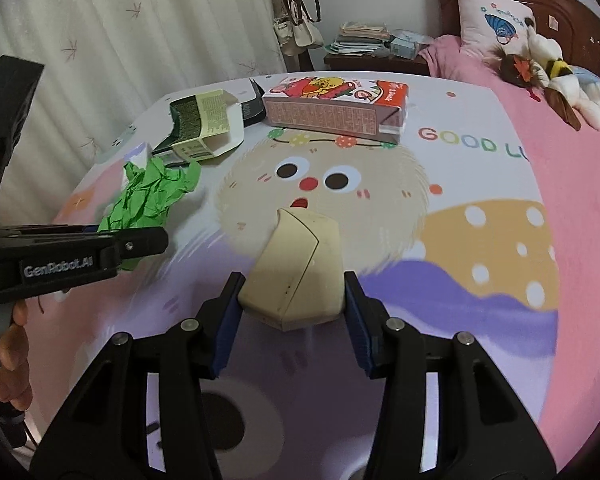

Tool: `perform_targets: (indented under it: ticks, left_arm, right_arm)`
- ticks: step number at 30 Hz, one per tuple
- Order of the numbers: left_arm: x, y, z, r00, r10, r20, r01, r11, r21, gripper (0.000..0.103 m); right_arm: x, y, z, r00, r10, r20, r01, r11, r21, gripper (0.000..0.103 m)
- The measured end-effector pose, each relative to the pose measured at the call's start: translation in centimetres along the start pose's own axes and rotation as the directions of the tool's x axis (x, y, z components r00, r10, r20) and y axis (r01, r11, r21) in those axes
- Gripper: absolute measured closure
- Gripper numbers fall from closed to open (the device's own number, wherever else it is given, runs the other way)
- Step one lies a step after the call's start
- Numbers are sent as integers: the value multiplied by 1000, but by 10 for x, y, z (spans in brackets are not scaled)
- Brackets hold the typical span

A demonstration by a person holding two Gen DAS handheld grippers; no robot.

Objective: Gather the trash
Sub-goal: 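Carry the beige piece and green paper down over the bin with both tools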

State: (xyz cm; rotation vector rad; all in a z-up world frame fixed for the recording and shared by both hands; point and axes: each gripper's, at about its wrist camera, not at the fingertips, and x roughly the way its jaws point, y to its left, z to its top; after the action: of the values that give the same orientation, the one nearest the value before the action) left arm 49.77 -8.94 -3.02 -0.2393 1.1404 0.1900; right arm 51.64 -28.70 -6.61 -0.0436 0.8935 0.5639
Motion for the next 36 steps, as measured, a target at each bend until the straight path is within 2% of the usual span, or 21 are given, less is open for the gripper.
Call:
perform_targets:
  ticks: [2, 9, 16, 24, 30, 36]
  left_arm:
    - [-15, 2, -13, 1000, -6, 9, 6, 1000, 15, 77]
    - [-87, 43, -76, 999, -26, 46, 23, 997, 76, 77]
    - [-171, 98, -153, 990, -112, 81, 105, 991, 88, 76]
    - [-253, 161, -251, 984, -151, 99, 131, 975, 182, 76]
    - [-284, 185, -313, 981, -165, 101, 132, 952, 277, 76]
    - [-278, 194, -359, 983, -182, 31, 162, 933, 320, 76]
  right_arm:
    - [-10, 5, -4, 1000, -3, 1, 3, 1000, 1, 58]
    - [-65, 38, -37, 999, -16, 32, 16, 1000, -8, 58]
    - [-125, 98, -95, 999, -30, 37, 29, 999, 18, 58]
    - [-201, 185, -174, 995, -69, 75, 64, 996, 64, 58]
    - [-237, 230, -225, 990, -105, 98, 96, 992, 87, 58]
    - [-246, 259, -270, 993, -109, 41, 105, 991, 86, 58]
